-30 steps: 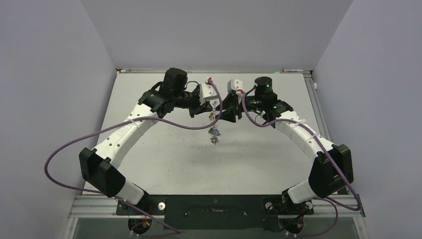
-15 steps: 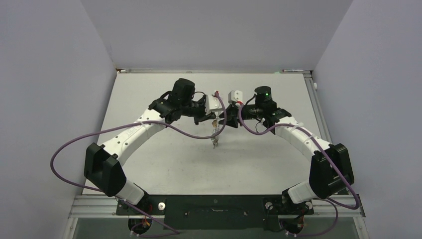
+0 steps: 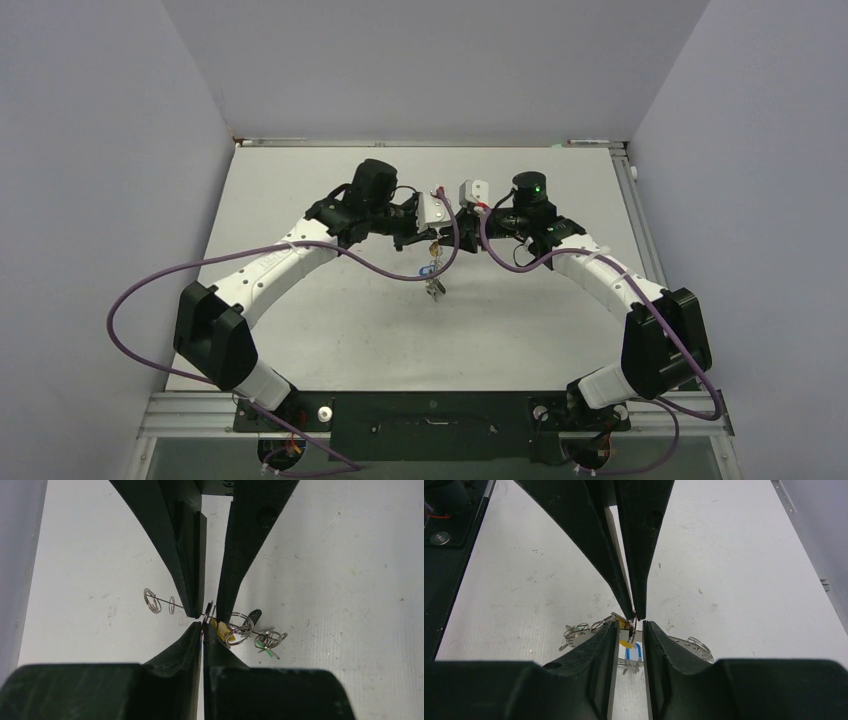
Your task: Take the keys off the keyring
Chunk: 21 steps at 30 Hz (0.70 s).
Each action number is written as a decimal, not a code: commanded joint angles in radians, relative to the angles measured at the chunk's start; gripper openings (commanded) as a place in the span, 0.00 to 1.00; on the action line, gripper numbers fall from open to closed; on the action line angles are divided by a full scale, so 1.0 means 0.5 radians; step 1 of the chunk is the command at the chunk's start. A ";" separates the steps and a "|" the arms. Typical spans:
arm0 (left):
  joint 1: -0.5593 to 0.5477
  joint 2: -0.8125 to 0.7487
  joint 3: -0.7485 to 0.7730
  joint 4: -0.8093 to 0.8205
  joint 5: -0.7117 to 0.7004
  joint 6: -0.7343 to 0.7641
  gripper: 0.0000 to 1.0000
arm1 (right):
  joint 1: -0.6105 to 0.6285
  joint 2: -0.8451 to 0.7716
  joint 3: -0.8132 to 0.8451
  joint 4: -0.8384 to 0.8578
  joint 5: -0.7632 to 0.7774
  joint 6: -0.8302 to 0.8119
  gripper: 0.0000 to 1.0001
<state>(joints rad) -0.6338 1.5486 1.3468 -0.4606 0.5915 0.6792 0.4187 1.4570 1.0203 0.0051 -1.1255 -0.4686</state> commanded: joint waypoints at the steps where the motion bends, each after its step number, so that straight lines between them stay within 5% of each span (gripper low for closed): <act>1: -0.017 -0.002 0.066 0.125 0.035 0.051 0.00 | -0.006 -0.031 0.043 0.032 -0.065 -0.094 0.17; 7: -0.021 -0.006 0.067 0.097 0.060 0.065 0.00 | -0.006 0.044 0.134 -0.178 -0.043 -0.221 0.05; 14: -0.010 -0.012 0.085 0.066 0.080 0.016 0.00 | 0.019 0.034 0.127 -0.225 0.026 -0.348 0.05; 18: 0.118 -0.068 -0.018 0.195 0.275 -0.146 0.28 | -0.009 -0.065 -0.074 0.215 0.009 -0.146 0.05; 21: 0.219 -0.096 -0.084 0.251 0.329 -0.202 0.34 | -0.032 -0.135 -0.271 0.653 0.001 0.113 0.05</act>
<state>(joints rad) -0.5903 1.5475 1.3323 -0.4194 0.6609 0.6415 0.4168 1.4666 0.9745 0.0193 -1.0966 -0.5331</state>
